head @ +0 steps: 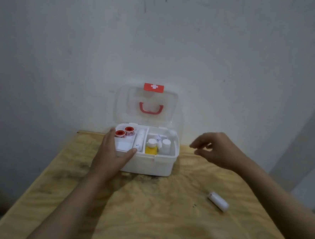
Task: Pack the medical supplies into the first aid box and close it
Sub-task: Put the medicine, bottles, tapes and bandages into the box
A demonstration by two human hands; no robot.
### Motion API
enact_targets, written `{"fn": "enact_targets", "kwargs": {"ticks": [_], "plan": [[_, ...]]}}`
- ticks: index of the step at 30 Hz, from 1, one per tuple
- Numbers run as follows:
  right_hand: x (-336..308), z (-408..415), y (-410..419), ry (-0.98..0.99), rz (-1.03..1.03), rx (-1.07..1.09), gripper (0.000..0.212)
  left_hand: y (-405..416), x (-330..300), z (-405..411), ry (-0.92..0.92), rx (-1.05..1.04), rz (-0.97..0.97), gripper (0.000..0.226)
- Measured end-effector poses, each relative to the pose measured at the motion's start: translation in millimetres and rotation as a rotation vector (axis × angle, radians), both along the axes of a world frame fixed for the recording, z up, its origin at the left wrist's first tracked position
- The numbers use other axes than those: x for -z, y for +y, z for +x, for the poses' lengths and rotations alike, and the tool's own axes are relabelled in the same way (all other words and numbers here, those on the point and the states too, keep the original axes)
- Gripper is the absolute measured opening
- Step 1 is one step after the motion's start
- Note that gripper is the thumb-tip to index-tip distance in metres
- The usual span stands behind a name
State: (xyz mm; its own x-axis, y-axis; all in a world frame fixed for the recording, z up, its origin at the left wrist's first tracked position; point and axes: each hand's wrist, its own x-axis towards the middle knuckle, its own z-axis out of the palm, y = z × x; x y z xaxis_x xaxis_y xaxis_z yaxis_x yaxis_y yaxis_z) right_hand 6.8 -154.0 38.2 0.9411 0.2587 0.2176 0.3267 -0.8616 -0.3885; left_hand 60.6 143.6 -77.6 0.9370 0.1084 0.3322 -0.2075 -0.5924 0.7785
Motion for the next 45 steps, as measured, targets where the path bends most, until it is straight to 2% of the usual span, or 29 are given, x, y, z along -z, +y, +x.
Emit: {"fn": "enact_targets", "kwargs": {"ticks": [5,7,12,15,18,22,28,33,40,45], "plan": [[42.8,-49.8,-52.8,0.159,0.009,0.162,0.018,-2.1,-0.3,-0.7,-0.012,-0.004,0.028,0.096],[57.6,-63.5,-62.1,0.166,0.006,0.211,0.024,-1.4,0.1,-0.2,-0.007,0.003,0.031,0.097],[82.0,-84.9,-65.5,0.154,0.02,0.279,0.009,-1.6,1.8,1.9,0.02,0.005,0.053,0.098],[95.7,-88.2,-61.6,0.152,0.007,0.312,0.014,-1.9,1.0,1.2,0.027,0.013,0.054,0.098],[103.1,-88.2,-56.2,0.12,0.022,0.339,0.008,-2.0,0.7,0.5,0.035,0.012,0.06,0.098],[90.4,-81.4,-38.1,0.04,0.114,0.269,0.007,-1.7,0.5,-0.3,0.028,0.009,0.063,0.099],[30.5,-51.2,32.4,-0.152,0.309,0.09,0.011,-5.7,-0.9,-2.7,0.039,0.015,0.051,0.1],[-5.9,-0.7,103.0,-0.173,0.182,-0.105,0.017,-7.8,-7.2,-6.2,0.04,0.033,0.01,0.098],[5.9,74.8,160.6,0.073,-0.073,-0.132,0.018,-5.0,-10.7,-14.5,0.02,0.094,-0.039,0.091],[8.1,91.7,176.0,0.164,-0.112,-0.132,0.018,-3.8,-13.0,-16.9,0.035,0.1,-0.062,0.093]]}}
